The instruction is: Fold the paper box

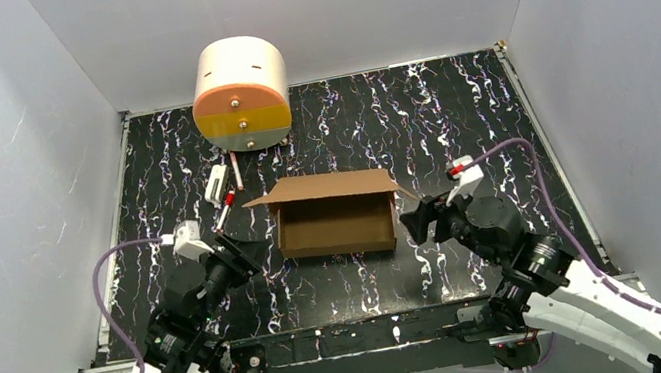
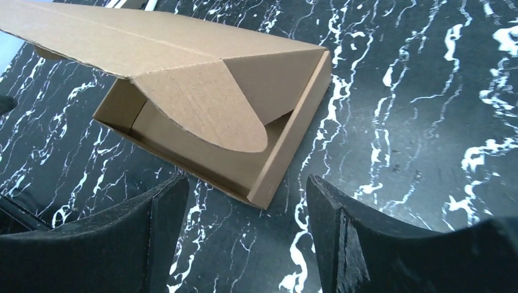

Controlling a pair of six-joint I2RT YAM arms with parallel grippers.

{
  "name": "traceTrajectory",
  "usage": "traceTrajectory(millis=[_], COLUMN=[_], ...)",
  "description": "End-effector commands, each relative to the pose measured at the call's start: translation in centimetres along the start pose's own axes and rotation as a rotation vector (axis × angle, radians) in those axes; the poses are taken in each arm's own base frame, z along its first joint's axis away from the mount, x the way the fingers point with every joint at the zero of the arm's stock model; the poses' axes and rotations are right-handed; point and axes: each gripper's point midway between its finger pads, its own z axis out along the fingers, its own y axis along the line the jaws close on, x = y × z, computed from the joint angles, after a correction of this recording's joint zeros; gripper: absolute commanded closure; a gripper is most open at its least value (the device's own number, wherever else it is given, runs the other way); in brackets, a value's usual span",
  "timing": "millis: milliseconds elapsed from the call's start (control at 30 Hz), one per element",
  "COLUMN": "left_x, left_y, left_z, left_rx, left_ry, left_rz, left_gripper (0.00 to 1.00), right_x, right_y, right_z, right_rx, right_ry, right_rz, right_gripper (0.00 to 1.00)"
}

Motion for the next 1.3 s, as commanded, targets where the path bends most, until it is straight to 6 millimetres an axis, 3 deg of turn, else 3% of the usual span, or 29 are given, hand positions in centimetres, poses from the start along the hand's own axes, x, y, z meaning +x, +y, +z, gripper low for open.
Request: traceTrajectory(millis=[0,133,267,500,633,733,867,1267], left_x=[-3.8,-7.8,-10.6,-13.9,-13.4,-11.8,-9.3,-2.1], left_y=[-0.6,-2.7,-5.1,-8.3,-9.6,-9.6,-8.3,-3.4], left_z=[-2.9,-4.2,-3.7,-0.6,2.4,4.9,6.7,6.4], left_rx=[-0.071,-0.095,-0.105,-0.134,-0.095,-0.095,-0.107,-0.122], left_ry=[-0.096,-0.175,-0.187,-0.184,-0.148,-0.052,0.048,0.224], left_rz=[0.052,0.135,0.245,0.357,0.359,0.368,0.375,0.287], left_gripper=[0.36,0.31,0.27,0.22,0.22,0.23,0.24,0.25], right_x=[-3.6,-7.5,-9.5,-13.4,-14.4,-13.3,-10.2,-1.8], right_y=[-0.4,0.3,1.3,2.9,3.7,3.8,3.6,1.7], right_z=[-3.2,-4.8,-4.2,-1.4,0.9,2.9,4.6,4.2], right_rx=[0.034,0.028,0.041,0.082,0.107,0.118,0.115,0.096], right_ry=[-0.054,-0.106,-0.064,-0.061,-0.047,-0.013,0.070,0.233], right_rz=[-0.008,-0.045,-0.089,-0.172,-0.199,-0.216,-0.219,-0.167], right_gripper=[0.20,0.13,0.10,0.08,0.08,0.08,0.09,0.11])
